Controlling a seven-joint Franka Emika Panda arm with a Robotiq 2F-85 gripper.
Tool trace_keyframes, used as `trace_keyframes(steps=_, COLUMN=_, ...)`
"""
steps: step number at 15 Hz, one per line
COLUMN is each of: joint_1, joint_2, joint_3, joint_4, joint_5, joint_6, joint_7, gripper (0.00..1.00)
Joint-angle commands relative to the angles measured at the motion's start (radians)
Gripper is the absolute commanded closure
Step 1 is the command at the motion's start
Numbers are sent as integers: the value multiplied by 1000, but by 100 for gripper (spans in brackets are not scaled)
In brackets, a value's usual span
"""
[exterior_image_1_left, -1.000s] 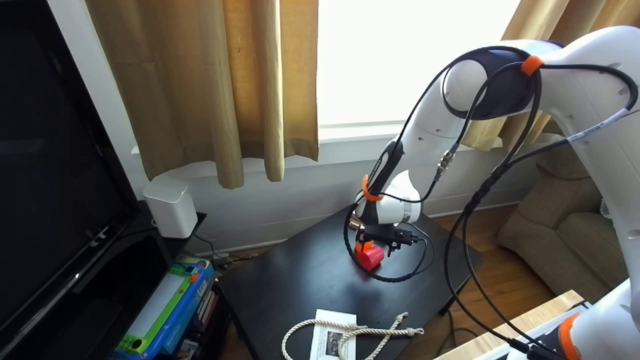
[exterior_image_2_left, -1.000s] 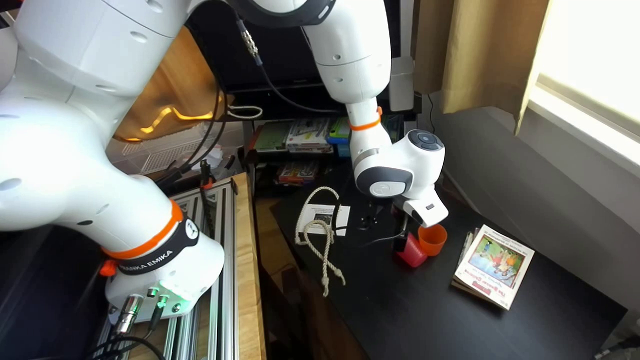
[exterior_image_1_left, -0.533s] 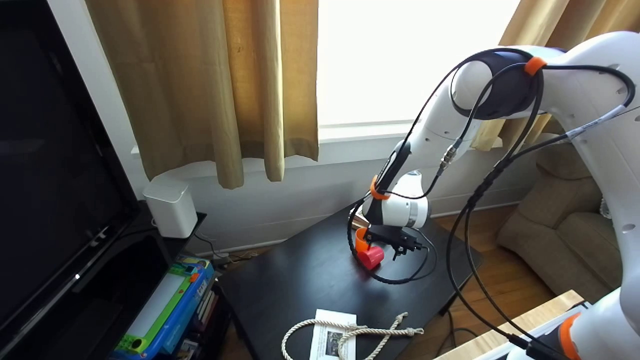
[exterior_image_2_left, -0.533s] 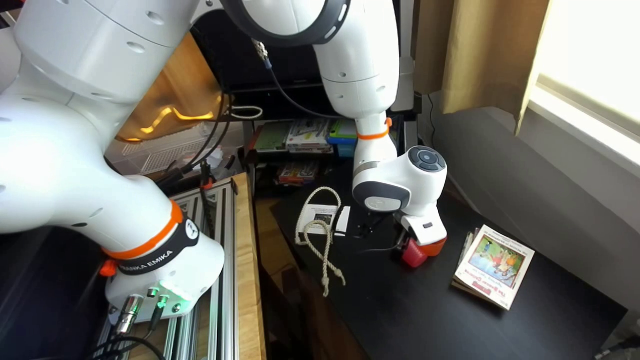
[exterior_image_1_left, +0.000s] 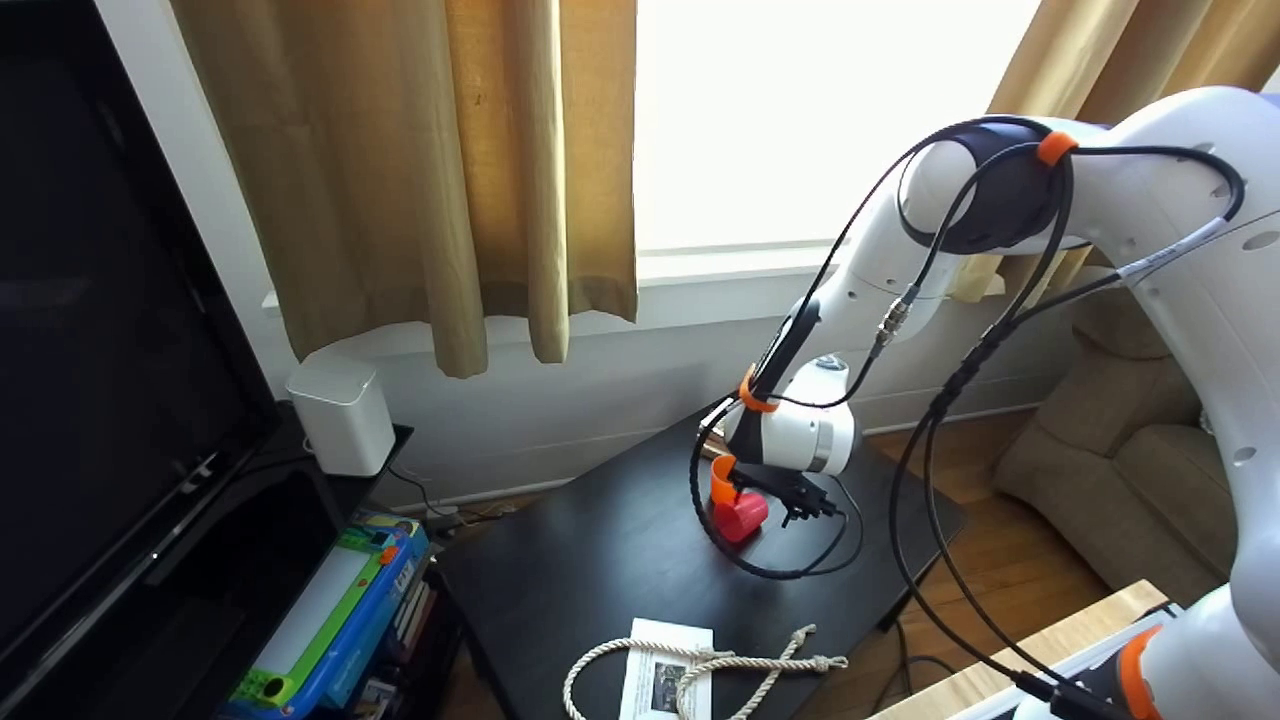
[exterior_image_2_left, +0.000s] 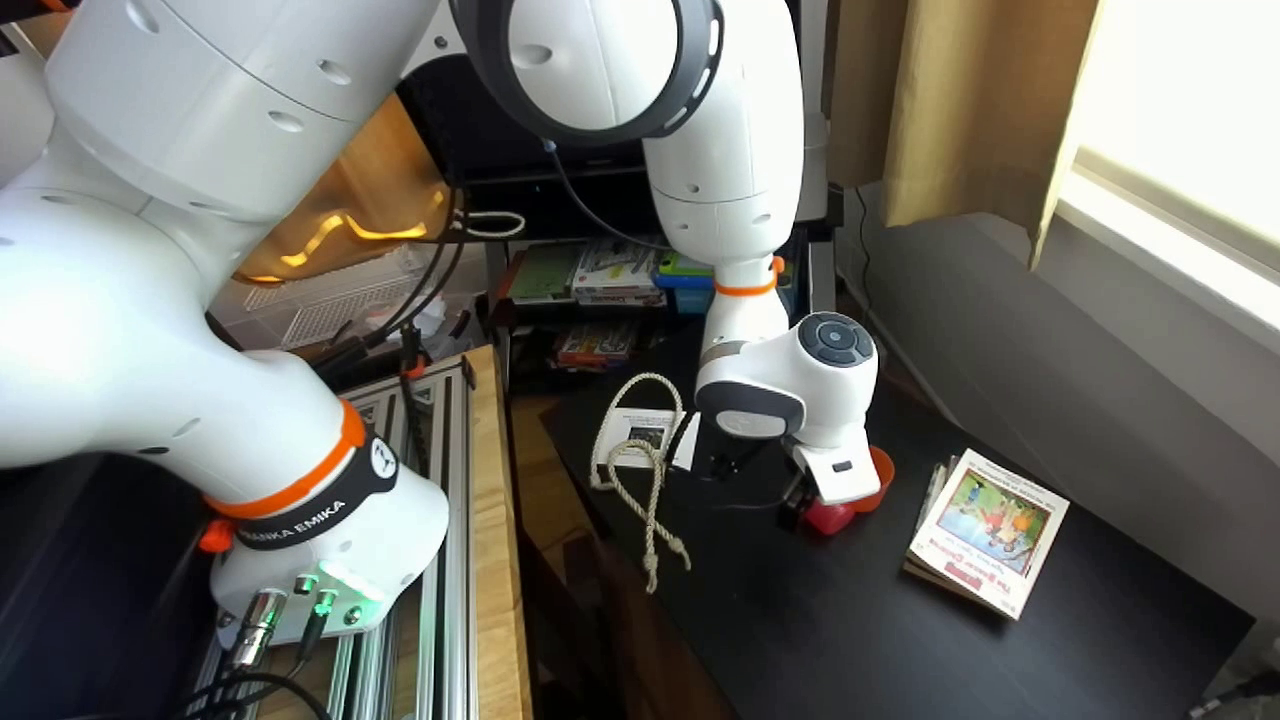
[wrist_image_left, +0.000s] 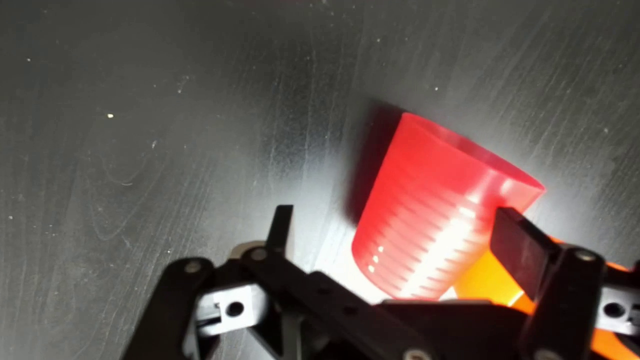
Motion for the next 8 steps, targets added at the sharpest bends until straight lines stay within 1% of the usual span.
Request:
trace_keyframes(steps=1, joint_1=-20, joint_2=50, joint_3=23, joint_4=34, joint_5=20, joint_6=61, joint_7=10, gripper=0)
trace_keyframes(steps=5, joint_1=-36, joint_2=76, joint_3=52, joint_4=65, joint_5=14, joint_6=105, joint_7=7, gripper=0)
trace_keyframes(steps=8, joint_1=-23, joint_2=95, joint_3=44, joint_4=82, joint_5=25, joint_6=106, joint_7=27, gripper=0)
